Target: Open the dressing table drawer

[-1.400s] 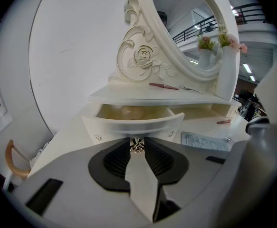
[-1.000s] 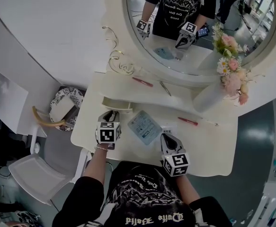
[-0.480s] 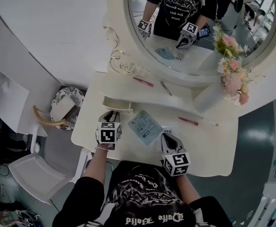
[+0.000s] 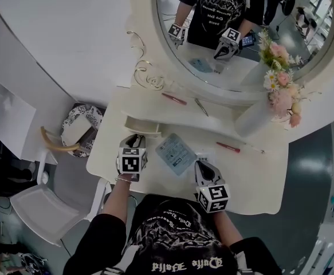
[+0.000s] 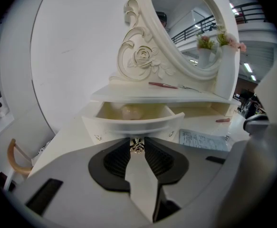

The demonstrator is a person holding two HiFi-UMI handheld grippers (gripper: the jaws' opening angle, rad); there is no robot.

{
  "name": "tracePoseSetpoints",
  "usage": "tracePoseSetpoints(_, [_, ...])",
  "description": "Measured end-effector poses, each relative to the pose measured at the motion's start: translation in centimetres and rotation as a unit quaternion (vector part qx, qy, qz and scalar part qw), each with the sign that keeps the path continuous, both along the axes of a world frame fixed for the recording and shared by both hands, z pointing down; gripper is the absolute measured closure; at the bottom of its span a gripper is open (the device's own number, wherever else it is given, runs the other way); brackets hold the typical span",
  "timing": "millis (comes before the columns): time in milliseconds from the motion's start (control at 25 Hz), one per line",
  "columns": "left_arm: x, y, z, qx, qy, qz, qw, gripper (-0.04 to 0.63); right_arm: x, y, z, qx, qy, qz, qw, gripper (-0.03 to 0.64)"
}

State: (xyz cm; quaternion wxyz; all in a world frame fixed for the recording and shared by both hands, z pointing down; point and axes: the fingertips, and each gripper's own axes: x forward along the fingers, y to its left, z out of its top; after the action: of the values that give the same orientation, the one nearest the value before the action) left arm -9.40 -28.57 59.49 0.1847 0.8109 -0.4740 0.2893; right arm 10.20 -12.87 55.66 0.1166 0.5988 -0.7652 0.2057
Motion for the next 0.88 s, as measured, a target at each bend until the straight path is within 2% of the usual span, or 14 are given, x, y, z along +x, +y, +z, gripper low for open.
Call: tracePoseSetpoints(880, [-0.14, 0.58, -0.05, 0.001, 0.0, -0.004, 1.0, 0.494, 0.22, -0.02, -0.1, 0.003, -0.006, 0.003, 1.0, 0.606])
